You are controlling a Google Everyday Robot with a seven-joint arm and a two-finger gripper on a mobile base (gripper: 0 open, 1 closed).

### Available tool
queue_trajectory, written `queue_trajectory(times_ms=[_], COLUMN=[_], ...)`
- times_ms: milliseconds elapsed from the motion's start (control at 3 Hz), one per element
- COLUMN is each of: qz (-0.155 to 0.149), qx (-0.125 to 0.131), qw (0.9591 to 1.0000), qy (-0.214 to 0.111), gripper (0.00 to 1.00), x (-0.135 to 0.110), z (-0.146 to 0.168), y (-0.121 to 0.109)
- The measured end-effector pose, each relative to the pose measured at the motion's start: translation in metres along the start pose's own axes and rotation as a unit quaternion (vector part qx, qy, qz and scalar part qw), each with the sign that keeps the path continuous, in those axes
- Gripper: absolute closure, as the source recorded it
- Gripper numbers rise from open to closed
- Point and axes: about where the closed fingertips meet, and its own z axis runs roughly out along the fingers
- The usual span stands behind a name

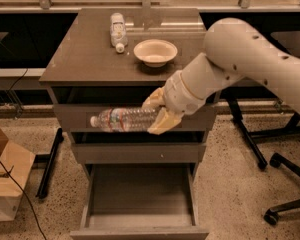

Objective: Place water bottle into bottom drawer

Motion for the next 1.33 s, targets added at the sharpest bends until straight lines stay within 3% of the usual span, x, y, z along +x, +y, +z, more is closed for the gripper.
queue_trajectory(times_ms=[333, 667, 1000, 1333], qz=[0.069, 0.083, 0.096, 0.114], qx=[-0.037, -0.054, -0.059, -0.08], qw=[0.9967, 0.9944, 0.9935, 0.9902], qy=[-0.024, -0.036, -0.015, -0.005], gripper=[1.0, 1.0, 1.0, 1.0], x=[0.045, 0.059, 0.067, 0.093], z=[0.057, 0.079, 0.09, 0.129], y=[0.029, 0.034, 0.033, 0.036])
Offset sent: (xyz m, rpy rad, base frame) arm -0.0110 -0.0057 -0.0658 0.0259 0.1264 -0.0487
